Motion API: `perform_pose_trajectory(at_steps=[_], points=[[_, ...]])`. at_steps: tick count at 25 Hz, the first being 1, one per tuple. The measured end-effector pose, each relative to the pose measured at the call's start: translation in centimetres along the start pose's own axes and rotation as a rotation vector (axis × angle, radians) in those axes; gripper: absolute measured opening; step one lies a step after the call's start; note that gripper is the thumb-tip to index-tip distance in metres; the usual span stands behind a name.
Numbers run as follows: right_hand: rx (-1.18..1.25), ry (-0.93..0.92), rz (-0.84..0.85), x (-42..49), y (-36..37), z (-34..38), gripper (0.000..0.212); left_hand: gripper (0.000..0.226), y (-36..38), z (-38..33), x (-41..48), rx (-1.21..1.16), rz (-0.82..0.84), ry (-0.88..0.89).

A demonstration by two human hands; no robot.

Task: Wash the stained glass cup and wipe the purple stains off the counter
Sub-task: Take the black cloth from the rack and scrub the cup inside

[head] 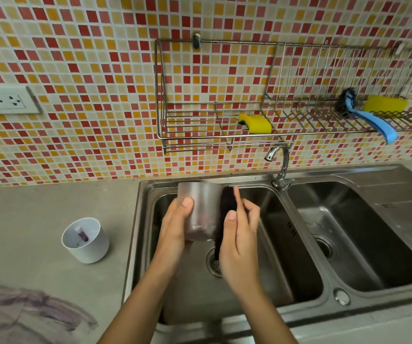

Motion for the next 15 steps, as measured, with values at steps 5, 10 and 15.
perform_pose_trajectory(at_steps=[5,10,15], points=[[-0.016,0.000,-0.013,0.8,-0.6,0.1,0.037,0.046,-0.1,0.5,-0.8,-0.013,0.071,-0.006],[0.035,0.064,-0.018,0.8,-0.8,-0.2,0.041,0.033,0.2,-0.7,-0.3,-0.052,0.037,-0.046],[0.015,0.017,-0.007,0.7,-0.8,-0.4,0.042,0.057,0.4,-0.1,-0.9,0.016,0.102,-0.129]])
Point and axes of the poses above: each hand's wrist, its own x-axis towards the middle knuckle, its own y-axis out of the palm, z = x × y, the point moved 2 cm from there along x, towards the middle knuckle, and after that the axes turned 11 degrees about -z, right-handed, at the moved point
